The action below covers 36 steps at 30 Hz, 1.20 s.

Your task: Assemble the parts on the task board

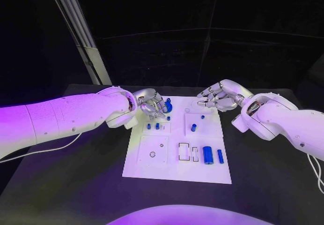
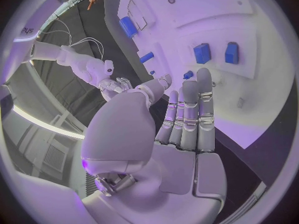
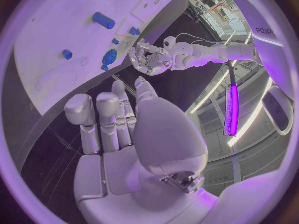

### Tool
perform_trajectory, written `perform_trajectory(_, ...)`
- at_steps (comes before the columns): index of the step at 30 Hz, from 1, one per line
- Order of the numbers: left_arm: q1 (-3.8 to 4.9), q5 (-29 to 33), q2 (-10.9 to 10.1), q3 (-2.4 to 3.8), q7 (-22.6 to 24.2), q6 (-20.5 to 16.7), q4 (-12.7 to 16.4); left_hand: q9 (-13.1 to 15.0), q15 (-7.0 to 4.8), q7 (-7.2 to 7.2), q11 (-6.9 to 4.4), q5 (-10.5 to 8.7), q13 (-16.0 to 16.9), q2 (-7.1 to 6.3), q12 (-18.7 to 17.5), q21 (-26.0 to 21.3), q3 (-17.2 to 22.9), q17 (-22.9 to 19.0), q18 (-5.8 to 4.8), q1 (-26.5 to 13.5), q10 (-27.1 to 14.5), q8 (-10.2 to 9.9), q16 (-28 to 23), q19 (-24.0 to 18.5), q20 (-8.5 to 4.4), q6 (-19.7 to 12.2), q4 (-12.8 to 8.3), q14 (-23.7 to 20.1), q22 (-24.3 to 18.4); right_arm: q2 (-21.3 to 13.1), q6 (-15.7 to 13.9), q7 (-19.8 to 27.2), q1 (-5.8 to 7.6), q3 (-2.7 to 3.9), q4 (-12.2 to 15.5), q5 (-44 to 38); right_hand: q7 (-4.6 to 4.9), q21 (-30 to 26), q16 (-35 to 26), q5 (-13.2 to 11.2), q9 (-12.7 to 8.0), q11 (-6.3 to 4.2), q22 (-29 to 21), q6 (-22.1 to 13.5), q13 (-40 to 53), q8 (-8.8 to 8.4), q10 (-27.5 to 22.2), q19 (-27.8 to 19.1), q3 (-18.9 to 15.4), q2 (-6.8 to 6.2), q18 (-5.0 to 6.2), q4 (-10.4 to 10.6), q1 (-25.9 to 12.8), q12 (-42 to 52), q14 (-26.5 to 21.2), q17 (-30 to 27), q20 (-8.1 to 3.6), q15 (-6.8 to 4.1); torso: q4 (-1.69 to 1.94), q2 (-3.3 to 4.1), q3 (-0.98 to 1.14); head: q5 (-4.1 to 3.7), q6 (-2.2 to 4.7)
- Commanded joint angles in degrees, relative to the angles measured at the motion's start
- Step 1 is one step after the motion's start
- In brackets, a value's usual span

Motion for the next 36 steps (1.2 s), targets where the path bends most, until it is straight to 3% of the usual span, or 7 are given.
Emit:
perform_trajectory(1,-0.32,-10.35,1.0,-0.09,6.66,-2.78,-0.81,-1.94,-0.04,-0.38,-0.08,-0.22,-2.0,0.04,-1.31,-0.63,-0.71,-1.41,0.75,1.16,0.02,-2.34,-0.65,0.29,0.13,1.21,-1.04,-0.06,-0.48,0.04,-0.01,0.69,0.09,0.03,0.12,-0.07,0.04,-0.21,-0.3,0.4,-0.03,0.01,-0.02,-0.33,-0.13,-0.09,-0.57,-0.39,0.06,0.22,0.57,0.29,0.66,-0.28,-0.56,-0.05,-0.02,-0.03,-0.1,0.05,0.03,-0.11,0.24)
perform_trajectory(6,-0.74,-16.73,3.15,-0.38,6.66,-4.66,-3.0,-5.09,-0.16,-0.57,-0.21,-0.2,-5.62,0.65,-3.0,-0.8,-2.79,-2.16,0.77,1.4,0.7,-5.97,0.87,2.33,-0.02,3.74,-1.54,2.29,-0.9,0.04,-0.19,0.81,0.09,0.03,0.19,-0.07,0.04,-0.21,-0.3,0.4,-0.03,0.01,-0.02,-0.33,-0.13,-0.09,-0.57,-0.39,0.06,0.22,0.57,0.29,0.66,-0.28,-0.56,-0.05,-0.02,-0.03,-0.05,0.01,0.05,-0.33,0.59)
perform_trajectory(11,-0.89,-19.12,4.39,-0.46,6.0,-5.51,-4.39,-6.86,-0.37,-0.75,-0.37,-0.19,-7.59,0.94,-3.53,0.6,-4.02,7.99,0.79,1.0,0.86,-7.91,10.31,6.08,-0.28,4.9,-1.15,9.41,-0.46,0.02,-0.26,0.86,0.09,0.03,0.23,-0.07,0.03,-0.25,-0.29,0.45,-0.02,0.01,-0.03,-0.33,-0.24,-0.06,-0.57,-0.39,0.11,0.27,0.58,0.27,0.85,-0.31,-0.54,0.04,-0.01,-0.03,-0.01,0.01,0.02,-0.56,0.64)
perform_trajectory(18,-0.99,-21.52,6.0,-0.47,4.66,-4.81,-5.76,-8.57,-0.47,-0.97,-0.51,-0.13,-9.55,1.51,-3.55,3.34,-5.86,18.36,0.66,0.58,0.79,-9.43,19.4,9.86,-0.41,6.5,-0.34,14.52,1.24,0.05,-0.3,0.9,0.09,0.03,0.29,-0.07,0.03,-0.25,-0.29,0.45,-0.02,0.01,-0.03,-0.33,-0.24,-0.06,-0.57,-0.39,0.11,0.27,0.58,0.27,0.85,-0.31,-0.54,0.04,-0.01,-0.03,-0.04,0.02,0.03,-0.65,0.78)
perform_trajectory(23,-1.01,-23.01,6.95,-0.47,2.95,-2.79,-6.46,-9.34,-0.75,-1.28,-0.75,-0.16,-10.74,1.97,-3.63,10.79,-5.97,23.58,-0.65,1.0,1.55,-9.97,23.44,13.62,-0.67,7.98,-0.29,16.97,9.67,0.07,-0.31,0.92,0.09,0.03,0.31,-0.08,0.03,-0.25,-0.29,0.45,-0.02,0.01,-0.03,-0.33,-0.24,-0.06,-0.57,-0.39,0.11,0.27,0.58,0.27,0.85,-0.31,-0.54,0.04,-0.01,-0.03,-0.09,0.02,0.02,-0.6,0.7)
perform_trajectory(29,-1.04,-24.17,8.0,-0.46,1.7,-0.16,-7.24,-9.93,-1.09,-1.5,-1.05,-0.15,-12.41,1.79,-4.69,17.64,-5.83,24.72,-1.91,1.0,3.19,-11.14,24.67,16.88,-1.04,9.31,-0.25,18.31,17.66,0.14,-0.34,0.94,0.09,0.03,0.34,-0.1,0.03,-0.22,-0.26,0.47,-0.02,0.0,0.06,-0.32,-0.3,-0.05,-0.56,-0.32,0.14,0.29,0.56,0.26,0.95,-0.32,-0.51,0.13,-0.01,-0.04,0.04,0.01,0.01,-0.69,0.75)
perform_trajectory(36,-1.06,-24.66,8.95,-0.44,0.92,2.0,-8.45,-9.96,-1.3,-1.65,-1.23,-0.12,-13.2,1.88,-5.26,19.68,-5.52,24.51,-2.29,1.04,4.3,-11.77,24.72,17.79,-1.25,10.06,-0.22,18.79,20.09,0.29,-0.35,0.98,0.09,0.04,0.28,-0.11,0.03,-0.22,-0.26,0.47,-0.02,0.0,0.06,-0.32,-0.3,-0.05,-0.56,-0.32,0.14,0.29,0.56,0.26,0.95,-0.32,-0.51,0.13,-0.01,-0.04,0.01,-0.01,0.0,-0.63,0.68)
